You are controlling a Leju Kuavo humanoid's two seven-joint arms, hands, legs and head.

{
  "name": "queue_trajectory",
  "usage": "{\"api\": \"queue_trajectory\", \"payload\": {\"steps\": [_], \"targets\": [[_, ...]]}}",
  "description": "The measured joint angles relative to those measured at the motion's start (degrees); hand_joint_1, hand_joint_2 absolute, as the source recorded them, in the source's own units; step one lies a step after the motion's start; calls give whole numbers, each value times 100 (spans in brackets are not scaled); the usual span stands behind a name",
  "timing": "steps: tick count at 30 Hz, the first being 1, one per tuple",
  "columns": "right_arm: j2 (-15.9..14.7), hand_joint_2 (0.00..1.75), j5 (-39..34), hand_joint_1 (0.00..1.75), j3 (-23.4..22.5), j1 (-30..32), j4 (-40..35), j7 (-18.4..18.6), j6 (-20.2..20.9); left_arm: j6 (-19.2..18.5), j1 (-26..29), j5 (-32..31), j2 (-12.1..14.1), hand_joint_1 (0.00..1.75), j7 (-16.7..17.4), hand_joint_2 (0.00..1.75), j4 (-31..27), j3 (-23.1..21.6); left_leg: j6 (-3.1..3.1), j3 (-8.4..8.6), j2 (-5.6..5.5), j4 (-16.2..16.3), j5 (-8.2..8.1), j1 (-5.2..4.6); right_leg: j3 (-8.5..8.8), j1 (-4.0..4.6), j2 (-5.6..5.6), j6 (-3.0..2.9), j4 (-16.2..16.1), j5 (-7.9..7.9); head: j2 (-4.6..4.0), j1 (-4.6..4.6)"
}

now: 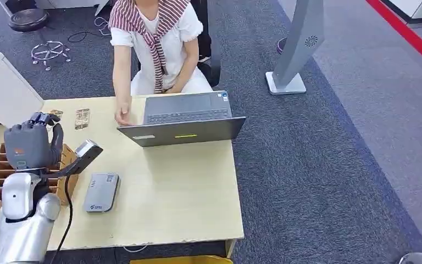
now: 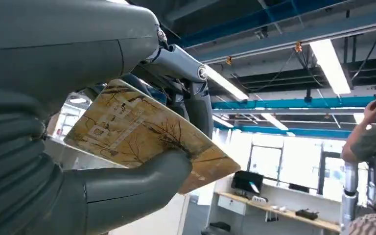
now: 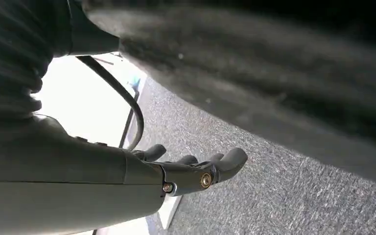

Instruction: Pass the card to the sensor for recognition and then transmit it.

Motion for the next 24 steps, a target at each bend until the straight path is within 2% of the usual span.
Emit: {"api": "queue_trajectory", "payload": {"steps": [6, 10, 18, 24], "targets": [[-4, 175, 89, 0, 92, -3, 0, 30, 22, -201, -959, -162, 19, 175, 195, 175, 848, 0, 0, -5, 0, 0, 4, 0, -1, 0, 2, 2, 0, 8, -2, 0], [-4, 175, 92, 0, 109, -11, 0, 68, 33, -258, -1373, -160, 33, 175, 269, 175, 1312, 0, -2, -3, 1, 1, 6, 0, -2, 0, 5, 0, 0, 11, -2, 2], [-4, 175, 92, 0, 153, -24, 2, 107, 44, -291, -1752, -164, 61, 175, 348, 175, 1874, 0, -2, -5, 0, 1, 5, -1, -5, -1, 3, 1, 0, 9, 0, 0], [-4, 175, 92, 0, 182, -25, 2, 111, 46, -291, -1809, -180, 81, 175, 350, 175, 2053, 0, -3, -6, 4, 1, 7, -1, -6, -1, 3, 2, 0, 14, -2, -2]]}}
